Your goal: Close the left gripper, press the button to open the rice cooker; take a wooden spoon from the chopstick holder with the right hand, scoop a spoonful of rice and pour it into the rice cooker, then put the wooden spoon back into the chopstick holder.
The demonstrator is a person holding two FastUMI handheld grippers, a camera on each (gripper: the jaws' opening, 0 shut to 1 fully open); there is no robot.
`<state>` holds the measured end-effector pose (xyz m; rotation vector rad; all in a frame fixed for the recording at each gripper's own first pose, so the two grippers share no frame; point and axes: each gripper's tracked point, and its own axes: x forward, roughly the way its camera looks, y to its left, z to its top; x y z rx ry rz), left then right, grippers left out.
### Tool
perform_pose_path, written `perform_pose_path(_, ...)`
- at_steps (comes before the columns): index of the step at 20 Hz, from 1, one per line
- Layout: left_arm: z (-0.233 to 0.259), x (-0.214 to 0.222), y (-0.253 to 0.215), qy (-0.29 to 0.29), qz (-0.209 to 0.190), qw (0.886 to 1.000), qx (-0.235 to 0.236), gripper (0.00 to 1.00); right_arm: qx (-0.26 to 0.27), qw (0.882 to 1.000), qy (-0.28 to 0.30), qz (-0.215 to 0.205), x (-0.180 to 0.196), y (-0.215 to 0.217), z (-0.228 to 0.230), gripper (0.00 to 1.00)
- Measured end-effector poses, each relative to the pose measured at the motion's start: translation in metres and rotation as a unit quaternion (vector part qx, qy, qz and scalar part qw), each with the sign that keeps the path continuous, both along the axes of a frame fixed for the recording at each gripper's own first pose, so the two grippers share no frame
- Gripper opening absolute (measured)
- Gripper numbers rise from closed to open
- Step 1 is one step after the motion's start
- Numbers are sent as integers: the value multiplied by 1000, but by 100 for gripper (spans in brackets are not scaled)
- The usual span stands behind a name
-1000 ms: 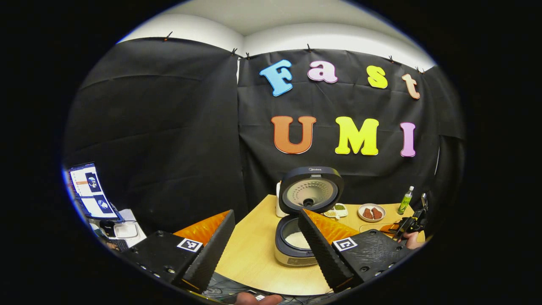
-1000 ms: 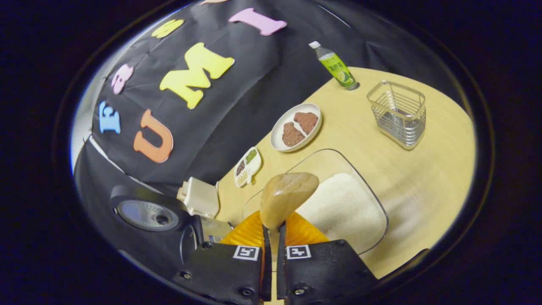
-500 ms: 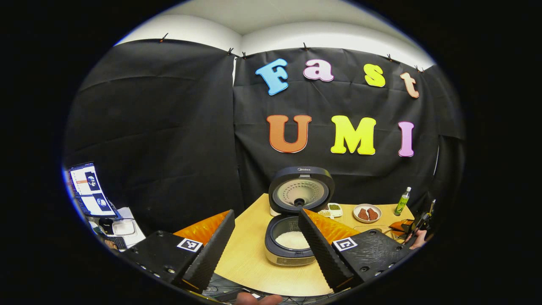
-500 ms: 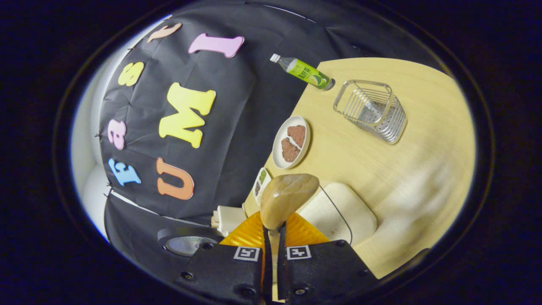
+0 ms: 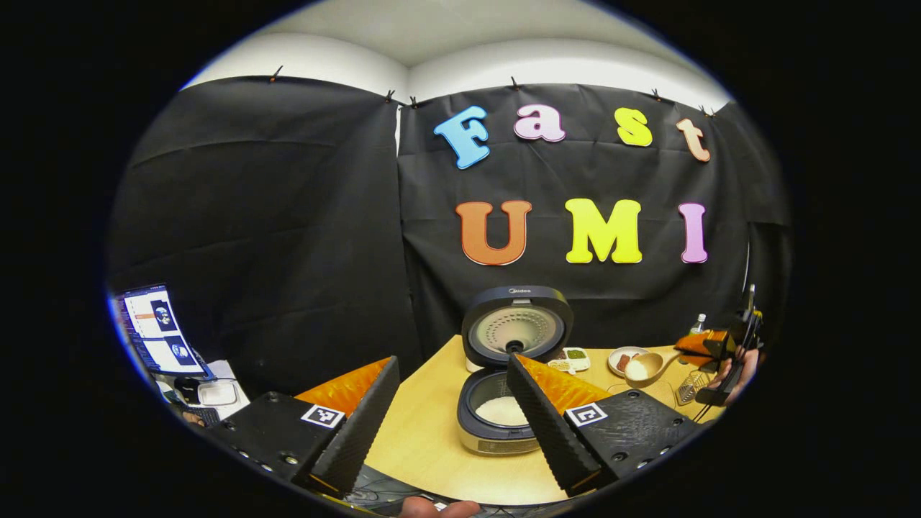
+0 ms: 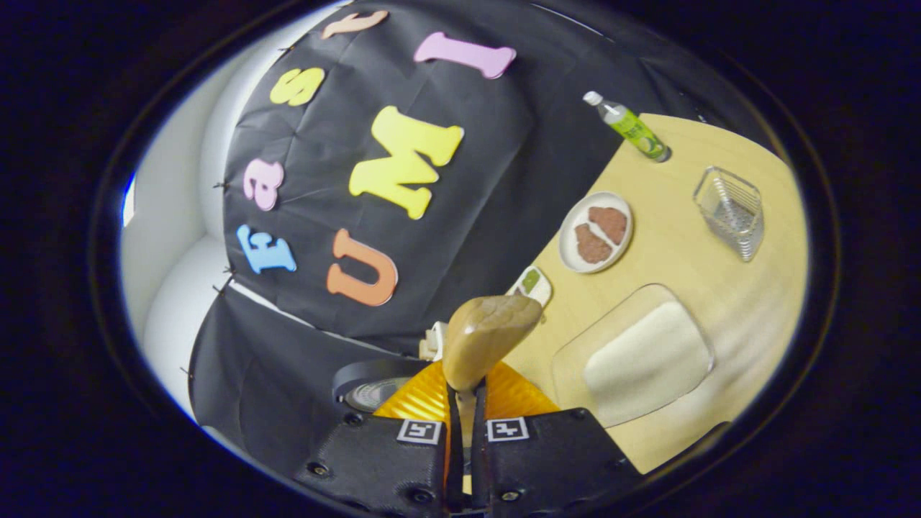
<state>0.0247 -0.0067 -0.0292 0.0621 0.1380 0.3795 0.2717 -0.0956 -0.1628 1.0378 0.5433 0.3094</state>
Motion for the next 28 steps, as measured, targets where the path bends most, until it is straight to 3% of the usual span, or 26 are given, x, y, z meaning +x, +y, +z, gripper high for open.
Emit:
perform_pose_path(4, -4, -20, 28, -2, 27, 1000, -2, 96, -18, 998, -20, 52, 5, 79, 23, 10)
perform_pose_path(8, -11, -48, 65, 0, 60, 998, -3, 96, -98, 991, -34, 83, 13, 141, 10, 10)
perform_pose_path(12, -17, -65, 99, 6, 88, 996, -12, 96, -186, 977, -53, 93, 18, 177, -6, 10)
perform_pose_path(16, -26, -76, 131, 7, 106, 994, -24, 96, -277, 953, -75, 94, 26, 198, -20, 10)
perform_pose_path(23, -35, -68, 148, 5, 92, 995, -33, 97, -402, 900, -123, 111, 23, 220, -23, 10)
perform_pose_path(28, -45, -63, 154, 11, 85, 996, -33, 97, -479, 850, -178, 128, 14, 234, -15, 10)
